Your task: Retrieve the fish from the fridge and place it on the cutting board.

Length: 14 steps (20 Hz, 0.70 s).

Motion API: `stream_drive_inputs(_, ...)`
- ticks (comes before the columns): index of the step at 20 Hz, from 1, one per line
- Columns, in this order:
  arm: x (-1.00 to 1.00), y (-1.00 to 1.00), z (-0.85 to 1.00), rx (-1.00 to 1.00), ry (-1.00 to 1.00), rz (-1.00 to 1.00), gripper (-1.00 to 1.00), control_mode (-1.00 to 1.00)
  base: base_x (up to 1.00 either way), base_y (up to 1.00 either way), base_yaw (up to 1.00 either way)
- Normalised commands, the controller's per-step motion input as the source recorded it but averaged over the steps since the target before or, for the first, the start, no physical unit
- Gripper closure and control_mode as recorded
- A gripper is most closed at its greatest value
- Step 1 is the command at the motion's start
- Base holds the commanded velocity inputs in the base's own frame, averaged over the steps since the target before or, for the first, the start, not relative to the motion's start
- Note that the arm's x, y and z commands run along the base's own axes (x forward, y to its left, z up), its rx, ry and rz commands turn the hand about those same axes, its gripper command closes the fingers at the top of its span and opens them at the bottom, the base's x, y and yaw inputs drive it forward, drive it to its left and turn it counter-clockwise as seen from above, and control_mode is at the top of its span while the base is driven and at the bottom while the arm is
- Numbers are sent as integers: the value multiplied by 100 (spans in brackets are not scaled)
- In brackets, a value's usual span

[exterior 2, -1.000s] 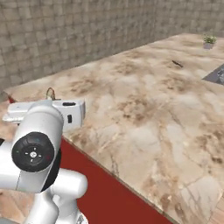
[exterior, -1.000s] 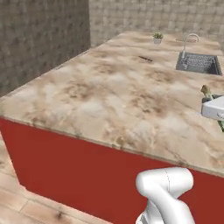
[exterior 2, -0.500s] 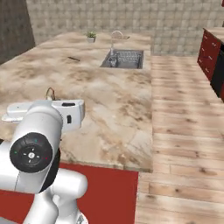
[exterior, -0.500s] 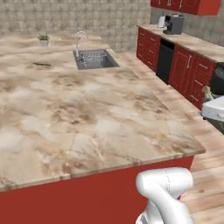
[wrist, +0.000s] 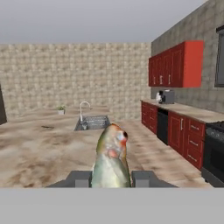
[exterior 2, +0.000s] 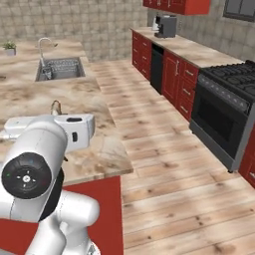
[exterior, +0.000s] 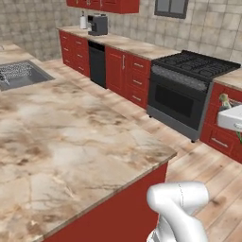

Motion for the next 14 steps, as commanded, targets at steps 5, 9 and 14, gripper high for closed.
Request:
stream_drive_inputs(5,0,0,0,0,0,0,100,100,0,5,-4)
stream_drive_inputs(9,0,0,0,0,0,0,100,100,6,7,-11)
stream_drive_inputs(14,0,0,0,0,0,0,100,100,21,-22,-11)
